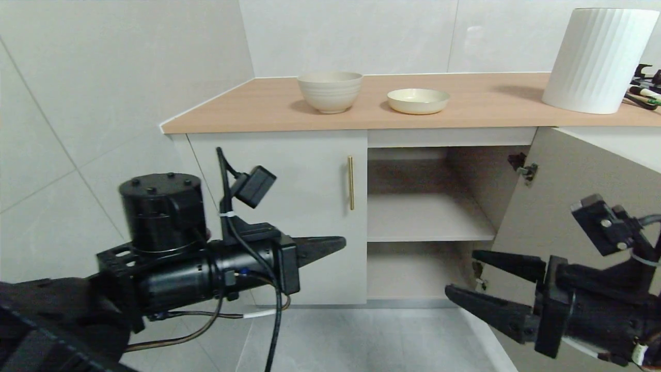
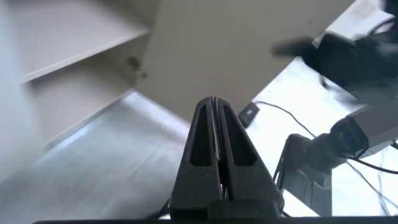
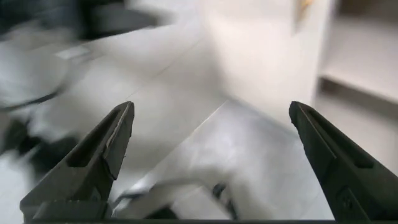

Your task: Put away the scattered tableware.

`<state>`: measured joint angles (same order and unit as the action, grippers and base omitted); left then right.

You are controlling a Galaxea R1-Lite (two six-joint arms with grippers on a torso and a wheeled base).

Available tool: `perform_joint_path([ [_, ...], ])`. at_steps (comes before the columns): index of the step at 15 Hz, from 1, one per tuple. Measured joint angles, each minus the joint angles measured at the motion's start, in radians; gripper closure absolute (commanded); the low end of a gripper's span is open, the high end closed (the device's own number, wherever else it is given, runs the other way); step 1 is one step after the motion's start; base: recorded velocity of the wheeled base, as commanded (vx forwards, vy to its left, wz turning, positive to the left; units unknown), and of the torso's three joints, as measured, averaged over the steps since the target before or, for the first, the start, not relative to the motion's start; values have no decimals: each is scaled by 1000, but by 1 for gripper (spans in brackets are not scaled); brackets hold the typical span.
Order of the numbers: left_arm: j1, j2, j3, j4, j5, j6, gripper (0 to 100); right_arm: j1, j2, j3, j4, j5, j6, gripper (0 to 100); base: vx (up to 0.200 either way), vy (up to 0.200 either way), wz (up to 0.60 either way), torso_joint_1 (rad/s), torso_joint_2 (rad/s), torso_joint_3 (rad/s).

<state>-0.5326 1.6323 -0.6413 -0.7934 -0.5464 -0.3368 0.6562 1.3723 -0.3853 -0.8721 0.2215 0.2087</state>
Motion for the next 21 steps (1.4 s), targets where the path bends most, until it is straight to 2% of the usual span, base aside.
perform_joint_path([
  [2, 61, -119, 23, 140, 4, 0, 100, -11, 70, -99, 9, -95, 1, 0, 0, 0, 0, 0, 0, 0],
  [4, 122, -227, 26, 262, 22, -1, 100, -18, 113, -188, 51, -134, 1, 0, 0, 0, 0, 0, 0, 0],
  [6, 188, -300, 23, 303, 30, -2, 100, -42, 134, -300, 238, -140, 1, 0, 0, 0, 0, 0, 0, 0],
  [7, 209, -318, 15, 303, 30, -2, 0, -54, 140, -363, 337, -141, 2, 0, 0, 0, 0, 0, 0, 0],
  [9, 238, -340, 5, 303, 30, -2, 0, -76, 145, -509, 561, -142, 5, 0, 0, 0, 0, 0, 0, 0],
  [10, 243, -343, 3, 300, 30, -5, 0, -82, 142, -552, 600, -145, 11, 0, 0, 0, 0, 0, 0, 0],
  [15, 249, -341, -33, 291, 32, -7, 0, -90, 121, -576, 616, -231, 39, 0, 0, 0, 0, 0, 0, 0],
  [19, 249, -360, -35, 291, 31, -3, 0, -87, 98, -581, 612, -235, 66, 0, 0, 0, 0, 0, 0, 0],
  [21, 248, -363, -36, 295, 30, -2, 0, -87, 90, -586, 615, -237, 69, 0, 200, 0, 0, 5, 5, -2],
])
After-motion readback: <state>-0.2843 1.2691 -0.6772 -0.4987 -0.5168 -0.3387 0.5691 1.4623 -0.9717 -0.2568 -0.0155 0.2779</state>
